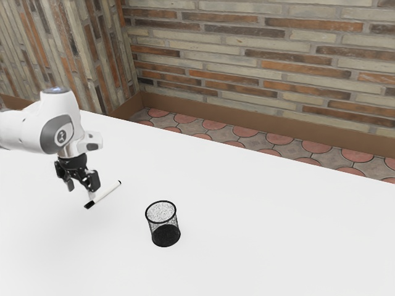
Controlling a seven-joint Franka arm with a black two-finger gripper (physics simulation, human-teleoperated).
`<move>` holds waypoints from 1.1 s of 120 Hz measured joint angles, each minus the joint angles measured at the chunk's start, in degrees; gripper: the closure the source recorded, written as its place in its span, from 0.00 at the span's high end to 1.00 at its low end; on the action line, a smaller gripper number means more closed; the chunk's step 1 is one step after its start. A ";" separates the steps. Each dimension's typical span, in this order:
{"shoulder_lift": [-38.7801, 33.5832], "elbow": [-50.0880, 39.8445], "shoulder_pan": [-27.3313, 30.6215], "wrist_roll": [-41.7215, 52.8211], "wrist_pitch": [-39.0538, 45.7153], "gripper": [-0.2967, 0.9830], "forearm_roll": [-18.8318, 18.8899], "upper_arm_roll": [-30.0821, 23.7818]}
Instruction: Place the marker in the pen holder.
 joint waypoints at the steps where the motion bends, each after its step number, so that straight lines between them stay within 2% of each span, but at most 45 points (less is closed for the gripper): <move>1: 0.27 0.03 0.04 0.30 0.39 0.72 -0.06 0.00; 26: 7.77 1.46 4.14 8.57 10.59 0.65 -2.66 -0.30; 49: 12.21 3.15 5.12 15.66 15.15 0.56 -3.98 -0.48; 71: 13.36 5.26 4.59 20.97 16.69 0.48 -4.21 -2.67; 102: 14.13 5.20 5.23 26.14 17.00 0.43 -4.59 -2.67; 132: 14.05 5.06 5.36 24.49 15.03 0.41 -5.06 -2.17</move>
